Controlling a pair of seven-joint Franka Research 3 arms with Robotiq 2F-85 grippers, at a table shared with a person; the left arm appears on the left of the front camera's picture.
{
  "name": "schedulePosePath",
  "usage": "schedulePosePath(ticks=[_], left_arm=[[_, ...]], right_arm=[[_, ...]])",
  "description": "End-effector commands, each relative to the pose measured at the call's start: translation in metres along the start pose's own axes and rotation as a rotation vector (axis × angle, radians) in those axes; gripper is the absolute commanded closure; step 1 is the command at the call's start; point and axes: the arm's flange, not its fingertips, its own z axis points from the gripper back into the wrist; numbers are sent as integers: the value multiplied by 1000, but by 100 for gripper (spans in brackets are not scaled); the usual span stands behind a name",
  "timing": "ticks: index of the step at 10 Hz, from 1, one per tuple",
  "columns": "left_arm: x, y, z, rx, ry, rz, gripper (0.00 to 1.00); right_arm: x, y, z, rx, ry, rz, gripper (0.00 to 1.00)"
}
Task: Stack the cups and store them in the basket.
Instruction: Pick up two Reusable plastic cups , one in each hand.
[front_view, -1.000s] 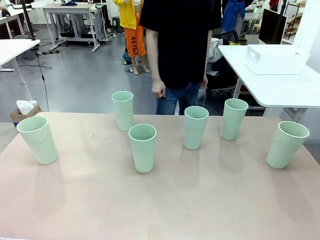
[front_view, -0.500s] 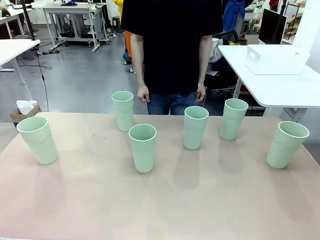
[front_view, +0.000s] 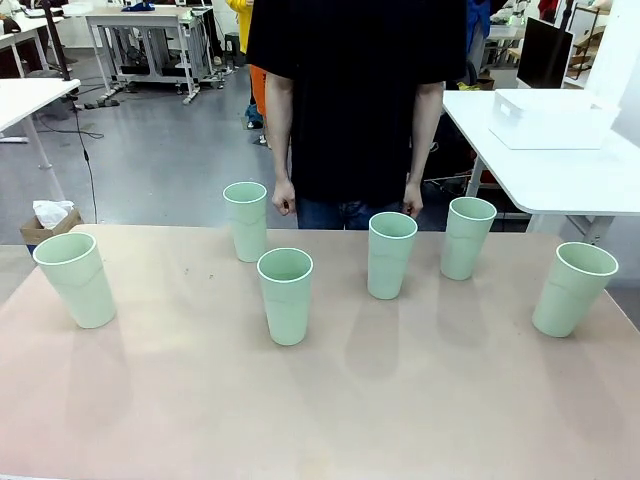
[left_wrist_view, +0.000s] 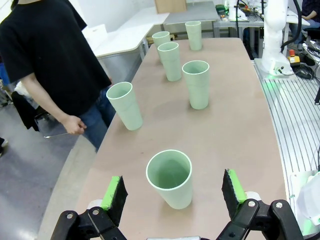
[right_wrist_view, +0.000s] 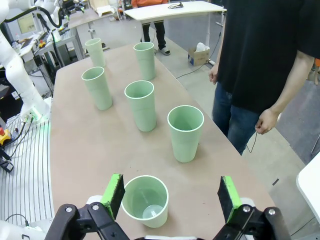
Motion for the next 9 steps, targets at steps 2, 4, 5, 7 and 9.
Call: schedulePosePath(ticks=[2, 4, 5, 7, 9], left_arm=[[1, 0, 0, 2, -3, -4, 0], [1, 0, 0, 2, -3, -4, 0], [1, 0, 0, 2, -3, -4, 0], [1, 0, 0, 2, -3, -4, 0], [1, 0, 0, 2, -3, -4, 0]], right_arm=[[1, 1, 1, 0, -4, 4, 0], [1, 1, 1, 0, -4, 4, 0], [1, 1, 1, 0, -4, 4, 0], [1, 1, 1, 0, -4, 4, 0], [1, 1, 1, 0, -4, 4, 0]])
